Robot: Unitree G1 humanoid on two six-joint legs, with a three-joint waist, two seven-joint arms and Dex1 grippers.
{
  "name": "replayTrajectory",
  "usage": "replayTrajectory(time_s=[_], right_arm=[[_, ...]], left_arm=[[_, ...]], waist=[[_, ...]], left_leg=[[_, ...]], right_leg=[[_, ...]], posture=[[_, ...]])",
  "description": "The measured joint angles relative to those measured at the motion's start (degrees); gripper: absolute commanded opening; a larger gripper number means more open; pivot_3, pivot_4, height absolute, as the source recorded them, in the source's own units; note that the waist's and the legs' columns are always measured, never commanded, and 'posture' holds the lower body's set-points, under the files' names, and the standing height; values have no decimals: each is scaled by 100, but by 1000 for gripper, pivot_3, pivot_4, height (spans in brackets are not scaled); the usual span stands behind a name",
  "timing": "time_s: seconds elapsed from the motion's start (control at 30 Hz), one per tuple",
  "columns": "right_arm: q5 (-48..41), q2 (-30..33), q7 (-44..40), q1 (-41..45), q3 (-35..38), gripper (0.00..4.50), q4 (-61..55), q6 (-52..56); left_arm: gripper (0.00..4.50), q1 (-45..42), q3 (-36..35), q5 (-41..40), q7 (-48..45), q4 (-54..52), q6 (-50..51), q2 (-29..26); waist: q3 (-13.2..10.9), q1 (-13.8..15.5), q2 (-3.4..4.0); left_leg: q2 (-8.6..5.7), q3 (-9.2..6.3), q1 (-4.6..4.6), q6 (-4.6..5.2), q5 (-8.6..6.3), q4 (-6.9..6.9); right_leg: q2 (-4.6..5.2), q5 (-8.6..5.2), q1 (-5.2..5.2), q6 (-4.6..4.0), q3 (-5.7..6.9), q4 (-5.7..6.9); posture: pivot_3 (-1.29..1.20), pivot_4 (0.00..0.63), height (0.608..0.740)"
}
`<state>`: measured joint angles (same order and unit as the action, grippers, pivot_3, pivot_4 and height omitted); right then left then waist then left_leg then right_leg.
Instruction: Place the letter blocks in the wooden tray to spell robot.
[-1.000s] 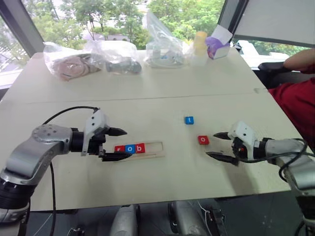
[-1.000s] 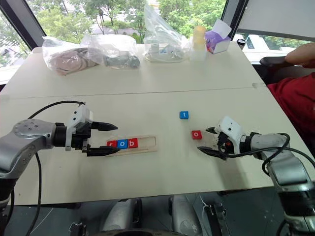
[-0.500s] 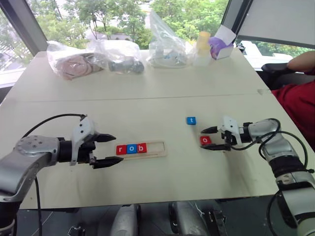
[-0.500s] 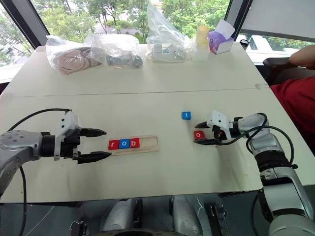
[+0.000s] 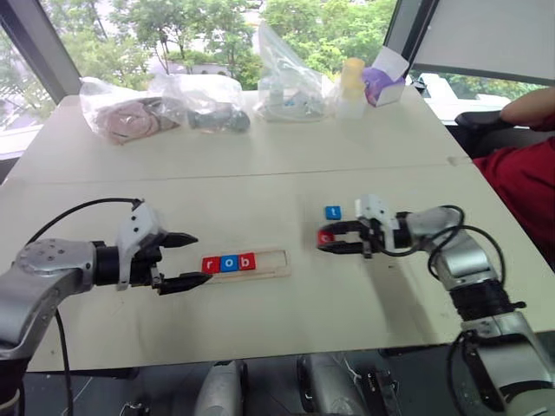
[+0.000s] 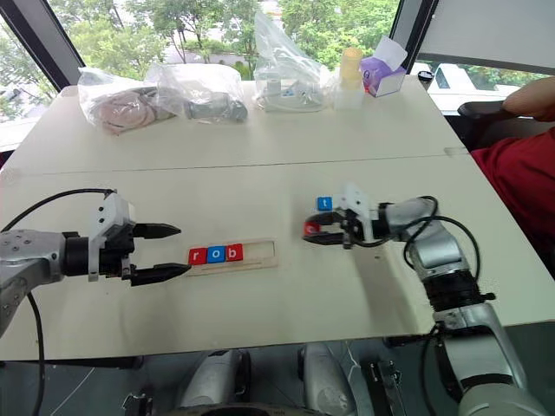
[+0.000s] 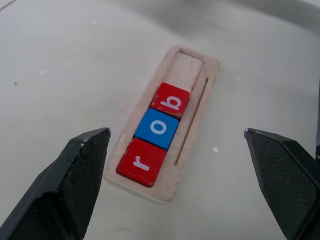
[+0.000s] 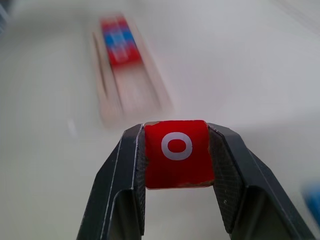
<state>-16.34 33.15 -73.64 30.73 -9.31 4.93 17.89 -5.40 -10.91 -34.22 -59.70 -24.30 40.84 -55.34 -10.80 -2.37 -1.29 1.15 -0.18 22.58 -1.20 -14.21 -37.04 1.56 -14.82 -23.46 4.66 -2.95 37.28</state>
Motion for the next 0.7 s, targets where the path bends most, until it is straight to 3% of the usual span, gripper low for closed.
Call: replayTrajectory(time_s=[0.2, 0.7], right_arm=[[110, -490, 437, -110, -638, 1201, -501, 497], [1165, -1137, 975, 379, -1512, 1201, 496, -170]], left_arm=[[4500, -26, 218, 203, -8, 244, -168, 0], [4500, -44, 456, 334, 149, 226, -243, 155]], waist=[[0, 16, 0], [0, -12, 0]], left_leg=[[-14, 8, 8, 0, 0, -1], [-14, 6, 9, 0, 0, 2]], right_leg=[[17, -2, -2, -3, 0, -11], [13, -2, -5, -2, 1, -10]], posture=[[0, 150, 740], [0, 150, 740]])
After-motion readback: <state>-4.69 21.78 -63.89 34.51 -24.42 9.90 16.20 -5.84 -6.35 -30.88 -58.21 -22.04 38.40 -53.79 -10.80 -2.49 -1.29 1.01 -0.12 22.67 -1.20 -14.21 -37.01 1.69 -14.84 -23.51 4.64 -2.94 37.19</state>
